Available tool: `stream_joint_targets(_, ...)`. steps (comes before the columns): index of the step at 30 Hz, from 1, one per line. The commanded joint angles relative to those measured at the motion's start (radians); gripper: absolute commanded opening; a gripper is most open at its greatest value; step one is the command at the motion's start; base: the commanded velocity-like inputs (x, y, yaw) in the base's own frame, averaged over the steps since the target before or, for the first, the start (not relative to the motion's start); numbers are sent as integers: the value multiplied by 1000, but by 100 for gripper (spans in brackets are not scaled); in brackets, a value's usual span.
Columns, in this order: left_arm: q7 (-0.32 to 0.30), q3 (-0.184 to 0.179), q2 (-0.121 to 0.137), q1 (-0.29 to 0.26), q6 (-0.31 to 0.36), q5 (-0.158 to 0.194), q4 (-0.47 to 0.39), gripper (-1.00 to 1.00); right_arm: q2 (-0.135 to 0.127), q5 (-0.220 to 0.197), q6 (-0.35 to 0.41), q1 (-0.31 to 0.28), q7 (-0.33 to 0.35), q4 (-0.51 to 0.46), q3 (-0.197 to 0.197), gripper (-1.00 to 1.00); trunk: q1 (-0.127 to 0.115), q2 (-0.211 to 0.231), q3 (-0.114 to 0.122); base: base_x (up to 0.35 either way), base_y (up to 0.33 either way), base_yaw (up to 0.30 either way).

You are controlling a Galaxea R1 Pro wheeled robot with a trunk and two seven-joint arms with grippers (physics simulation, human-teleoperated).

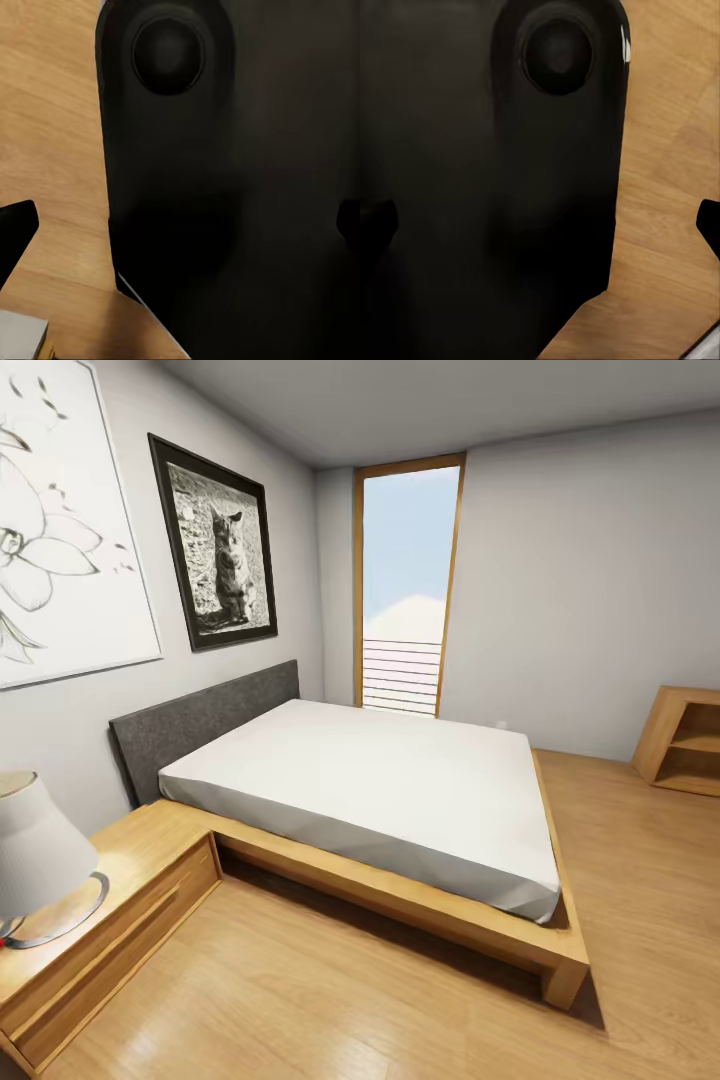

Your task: In the bedroom, organize the workspace by keeping the computer under the desk, ensuring the monitor is on the desk, placing the keyboard on the desk next to the monitor, placing the mouse on the desk next to the keyboard, moving the folder from the swivel chair onto the desk next to the mouse, stacking the notebook on top of the folder with the pen on top of the notebook, and positioning the swivel chair next to the desk.

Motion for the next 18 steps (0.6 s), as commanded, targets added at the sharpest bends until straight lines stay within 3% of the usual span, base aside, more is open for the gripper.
stream_joint_targets(1, -3, 0, -6, 0, -6, -1, -6, 100, 6, -1, -6, -6, -2, -5, -2, 100, 0, 0, 0, 0, 0, 0)
stream_joint_targets(7, -4, 1, -39, 0, 2, -2, -21, 100, 33, 1, -2, -31, 1, 6, -2, 100, 0, 0, 0, 0, 0, 0)
stream_joint_targets(11, -4, 1, -62, 0, 8, -2, -21, 100, 40, 3, -6, -38, 1, 7, -2, 100, -15, 28, 12, 0, 0, 0)
stream_joint_targets(18, -5, -1, -67, 0, 9, -2, -21, 100, 43, 5, -45, -40, 2, 8, -3, 100, -42, 77, 34, 0, 0, 0)
